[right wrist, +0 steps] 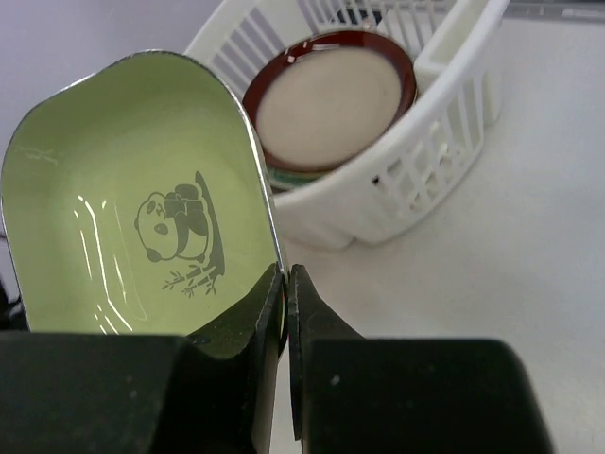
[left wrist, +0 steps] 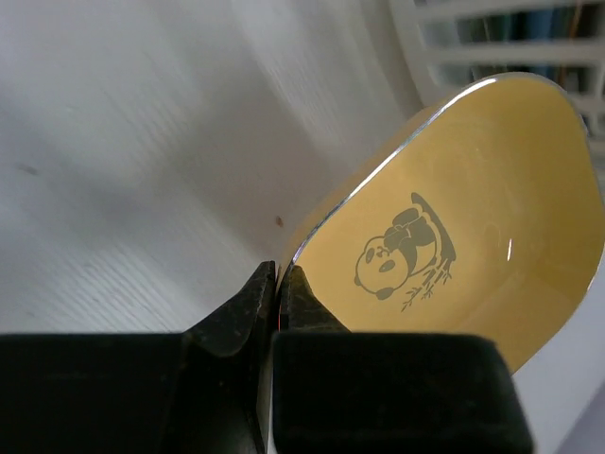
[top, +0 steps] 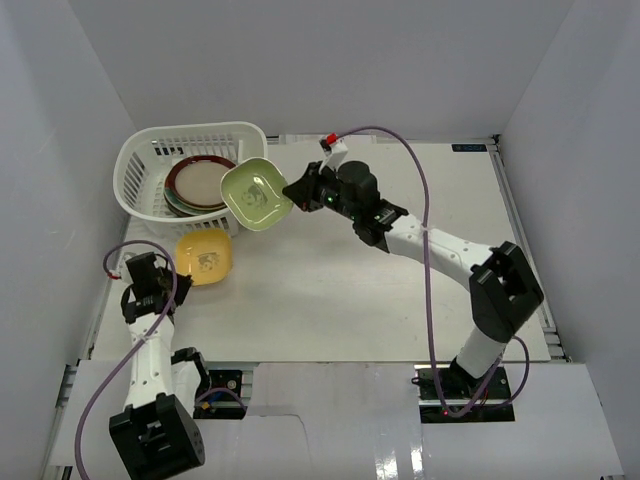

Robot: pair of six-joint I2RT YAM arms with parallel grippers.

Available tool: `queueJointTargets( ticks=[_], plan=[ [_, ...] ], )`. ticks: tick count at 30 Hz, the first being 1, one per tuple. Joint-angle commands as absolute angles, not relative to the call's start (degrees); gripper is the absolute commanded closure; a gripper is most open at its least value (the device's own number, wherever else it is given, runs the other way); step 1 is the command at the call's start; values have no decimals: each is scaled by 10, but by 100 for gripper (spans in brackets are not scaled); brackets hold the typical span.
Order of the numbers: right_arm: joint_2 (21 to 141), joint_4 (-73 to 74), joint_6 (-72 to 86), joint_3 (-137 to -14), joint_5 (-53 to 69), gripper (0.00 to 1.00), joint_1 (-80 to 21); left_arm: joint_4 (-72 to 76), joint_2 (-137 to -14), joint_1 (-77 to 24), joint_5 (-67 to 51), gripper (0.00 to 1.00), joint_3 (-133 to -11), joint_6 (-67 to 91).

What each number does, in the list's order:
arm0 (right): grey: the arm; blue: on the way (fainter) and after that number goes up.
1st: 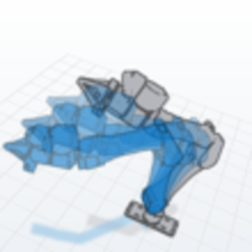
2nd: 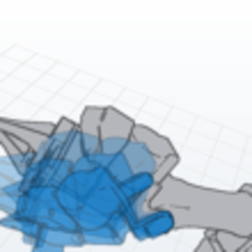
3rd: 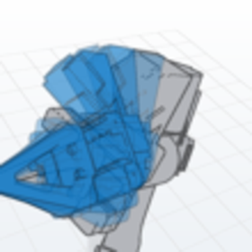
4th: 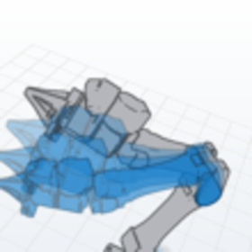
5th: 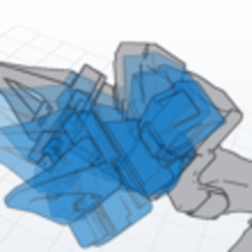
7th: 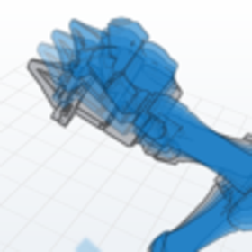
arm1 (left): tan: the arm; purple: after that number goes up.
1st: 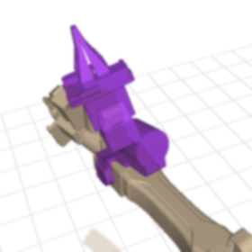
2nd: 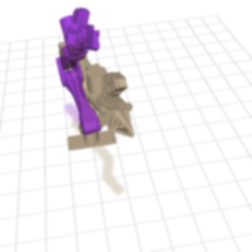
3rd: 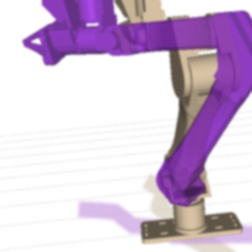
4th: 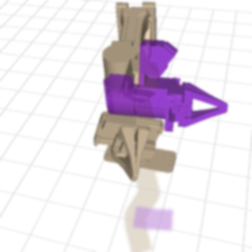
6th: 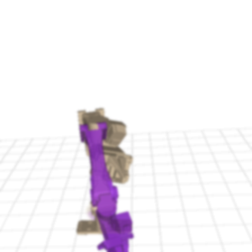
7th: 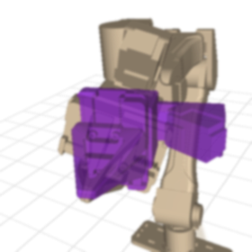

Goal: Place the plates into the plastic bin on the countertop

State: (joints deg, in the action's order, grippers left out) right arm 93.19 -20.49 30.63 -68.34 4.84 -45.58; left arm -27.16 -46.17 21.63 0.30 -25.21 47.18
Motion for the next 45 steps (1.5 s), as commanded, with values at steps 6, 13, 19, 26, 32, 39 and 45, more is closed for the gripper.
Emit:
queueJointTargets(
  ticks=[6,13,19,26,32,39,45],
  plan=[
    [1168,-79,245,-1037,-29,92,-464,-279,-418,85,-193,100,-241,465],
    [1369,-39,193,-1338,-52,92,-468,-288,-419,-12,-225,100,-245,459],
    [1441,-160,147,-1377,-65,89,-478,-326,-419,-54,-208,100,-286,434],
    [1478,-222,158,-1376,-47,56,-487,-366,-424,-61,-115,100,-388,379],
    [1391,-236,168,-1282,-11,34,-483,-349,-440,-60,-61,100,-460,372],
    [1189,-257,221,-1099,26,30,-433,-276,-497,-60,36,100,-540,363],
    [1005,-240,268,-867,15,34,-329,-220,-606,-52,119,100,-601,359]
  ],
)
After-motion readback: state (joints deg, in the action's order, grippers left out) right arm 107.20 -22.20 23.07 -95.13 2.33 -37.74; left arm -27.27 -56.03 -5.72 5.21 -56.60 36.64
